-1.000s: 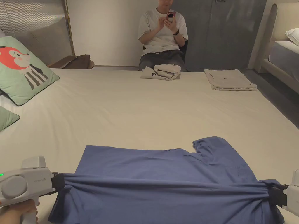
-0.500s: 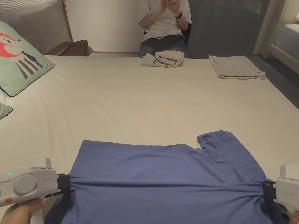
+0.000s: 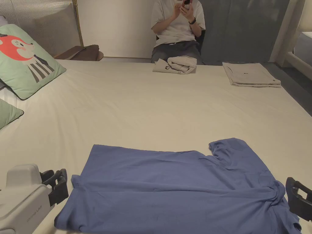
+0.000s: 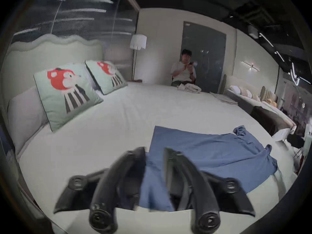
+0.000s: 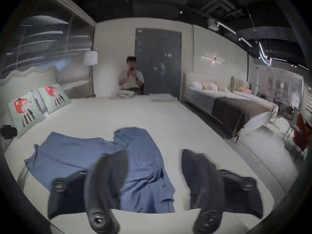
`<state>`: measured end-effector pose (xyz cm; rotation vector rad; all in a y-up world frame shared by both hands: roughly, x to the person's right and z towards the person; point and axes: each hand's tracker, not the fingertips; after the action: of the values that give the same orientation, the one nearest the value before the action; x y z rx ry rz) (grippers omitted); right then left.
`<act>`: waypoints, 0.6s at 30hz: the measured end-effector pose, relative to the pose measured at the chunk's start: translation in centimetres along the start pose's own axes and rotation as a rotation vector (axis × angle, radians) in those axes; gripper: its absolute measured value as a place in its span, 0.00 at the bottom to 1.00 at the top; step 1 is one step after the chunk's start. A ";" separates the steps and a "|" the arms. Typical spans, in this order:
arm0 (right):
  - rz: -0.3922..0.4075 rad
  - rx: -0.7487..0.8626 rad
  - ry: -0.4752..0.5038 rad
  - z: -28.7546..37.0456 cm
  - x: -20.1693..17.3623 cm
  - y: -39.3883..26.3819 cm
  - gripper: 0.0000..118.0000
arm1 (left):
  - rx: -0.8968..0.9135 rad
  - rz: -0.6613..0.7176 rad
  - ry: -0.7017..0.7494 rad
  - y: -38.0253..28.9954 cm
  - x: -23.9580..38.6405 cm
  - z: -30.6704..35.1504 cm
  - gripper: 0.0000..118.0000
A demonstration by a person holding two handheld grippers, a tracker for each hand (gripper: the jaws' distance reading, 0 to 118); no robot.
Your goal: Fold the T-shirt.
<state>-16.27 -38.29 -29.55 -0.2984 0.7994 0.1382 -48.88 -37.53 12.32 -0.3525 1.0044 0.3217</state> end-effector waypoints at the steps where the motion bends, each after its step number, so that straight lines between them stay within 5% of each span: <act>1: 0.003 0.012 -0.002 0.8 -0.2 -0.1 0.24 | 0.005 -0.014 -0.001 -0.1 0.3 0.6 0.03; 3: 0.024 0.038 -0.018 2.3 -0.9 -0.1 0.01 | 0.015 -0.020 -0.017 -0.4 0.5 1.8 0.00; 17: -0.012 0.024 -0.025 5.0 0.3 -1.8 0.00 | -0.145 0.023 -0.097 -3.0 -2.2 2.8 0.01; 18: -0.010 0.017 -0.024 4.9 0.2 -2.0 0.00 | -0.175 0.041 -0.102 -3.2 -2.8 2.1 0.10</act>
<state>-12.31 -38.61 -26.05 -0.2843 0.7747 0.1256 -47.30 -39.79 16.25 -0.4698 0.8868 0.4621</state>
